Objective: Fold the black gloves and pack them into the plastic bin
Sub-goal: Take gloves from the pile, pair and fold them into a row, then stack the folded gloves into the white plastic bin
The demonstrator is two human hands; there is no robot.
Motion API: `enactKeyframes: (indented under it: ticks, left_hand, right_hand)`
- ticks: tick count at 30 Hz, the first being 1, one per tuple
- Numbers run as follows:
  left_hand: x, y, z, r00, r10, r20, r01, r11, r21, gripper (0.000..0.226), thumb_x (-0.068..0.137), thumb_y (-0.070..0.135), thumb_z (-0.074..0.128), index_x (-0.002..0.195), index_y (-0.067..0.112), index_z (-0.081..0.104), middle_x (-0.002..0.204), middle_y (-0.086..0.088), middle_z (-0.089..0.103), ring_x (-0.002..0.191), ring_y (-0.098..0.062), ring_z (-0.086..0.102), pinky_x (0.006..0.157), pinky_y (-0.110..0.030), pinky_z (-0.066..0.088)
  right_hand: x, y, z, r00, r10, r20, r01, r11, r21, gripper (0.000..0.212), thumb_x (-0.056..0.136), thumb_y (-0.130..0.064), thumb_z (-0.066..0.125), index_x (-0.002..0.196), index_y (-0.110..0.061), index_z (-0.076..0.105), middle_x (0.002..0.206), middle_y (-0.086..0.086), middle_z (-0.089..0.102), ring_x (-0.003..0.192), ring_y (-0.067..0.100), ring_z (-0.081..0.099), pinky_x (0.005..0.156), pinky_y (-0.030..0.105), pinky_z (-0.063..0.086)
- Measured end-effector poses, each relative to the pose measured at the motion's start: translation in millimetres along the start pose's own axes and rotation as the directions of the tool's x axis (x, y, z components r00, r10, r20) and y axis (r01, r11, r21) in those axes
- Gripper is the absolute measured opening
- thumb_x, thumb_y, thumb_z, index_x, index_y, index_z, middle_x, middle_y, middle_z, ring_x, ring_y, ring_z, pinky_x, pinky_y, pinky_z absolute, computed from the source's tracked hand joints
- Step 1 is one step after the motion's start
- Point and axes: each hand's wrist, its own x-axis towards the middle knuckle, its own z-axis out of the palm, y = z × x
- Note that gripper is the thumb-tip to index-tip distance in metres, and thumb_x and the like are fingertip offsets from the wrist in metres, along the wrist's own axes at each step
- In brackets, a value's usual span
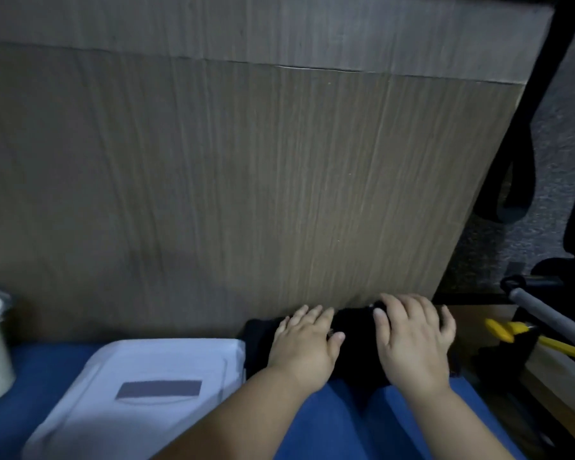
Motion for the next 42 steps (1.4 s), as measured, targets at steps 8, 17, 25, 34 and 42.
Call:
enactKeyframes:
  ticks: [8, 17, 25, 34, 42]
  left_hand:
    - [-98, -97, -64, 0.944, -0.289, -0.159, 0.302, 0.951, 0.069, 0.044, 0.099, 0.051, 0.032, 0.138, 0.034, 0.042, 0.148, 0.014, 0.034, 0.136, -0.014, 0.024, 0.106, -0.030, 0.021]
    - [-220, -208, -126, 0.628, -0.648, -0.431, 0.620, 0.752, -0.226, 0.040, 0.091, 0.051, 0.049, 0.122, 0.029, 0.061, 0.124, 0.005, 0.062, 0.119, -0.023, 0.049, 0.099, -0.035, 0.040]
    - [-305, -263, -162, 0.241, -0.720, -0.651, 0.612, 0.633, -0.474, 0.013, 0.089, 0.034, 0.058, 0.091, 0.024, 0.066, 0.091, 0.005, 0.065, 0.096, -0.023, 0.055, 0.082, -0.039, 0.046]
    - [-352, -304, -199, -0.106, -0.764, -0.636, 0.434, 0.540, -0.721, 0.028, 0.090, 0.038, 0.059, 0.081, 0.013, 0.049, 0.079, -0.012, 0.057, 0.067, -0.022, 0.051, 0.055, -0.032, 0.034]
    - [-362, -329, -211, 0.047, -0.861, -0.507, 0.629, 0.420, -0.654, 0.033, 0.083, 0.034, 0.061, 0.102, 0.007, 0.060, 0.082, -0.006, 0.058, 0.070, -0.023, 0.056, 0.056, -0.031, 0.038]
  right_hand:
    - [-25, -130, -8, 0.973, -0.174, 0.155, 0.117, 0.940, 0.321, 0.050, 0.091, -0.051, 0.019, 0.094, -0.032, 0.066, 0.104, -0.010, 0.062, 0.109, 0.015, 0.045, 0.088, 0.039, 0.026]
    - [-62, -290, -2, 0.775, -0.460, 0.433, 0.108, 0.772, 0.626, 0.030, 0.101, -0.037, 0.033, 0.104, -0.027, 0.061, 0.103, -0.007, 0.060, 0.105, 0.020, 0.053, 0.085, 0.035, 0.038]
    - [-82, -395, -9, 0.574, -0.578, 0.580, -0.173, 0.606, 0.776, 0.036, 0.102, -0.034, 0.037, 0.133, -0.021, 0.051, 0.134, 0.001, 0.054, 0.119, 0.019, 0.050, 0.093, 0.028, 0.037]
    - [-79, -468, 0, 0.499, -0.516, 0.696, -0.420, 0.558, 0.716, 0.053, 0.101, -0.036, 0.035, 0.151, -0.020, 0.023, 0.147, 0.005, 0.041, 0.125, 0.025, 0.044, 0.093, 0.030, 0.034]
    - [-75, -489, 18, 0.420, -0.471, 0.776, -0.612, 0.484, 0.625, 0.044, 0.101, -0.036, 0.032, 0.143, -0.024, 0.036, 0.120, 0.002, 0.055, 0.094, 0.017, 0.052, 0.083, 0.035, 0.047]
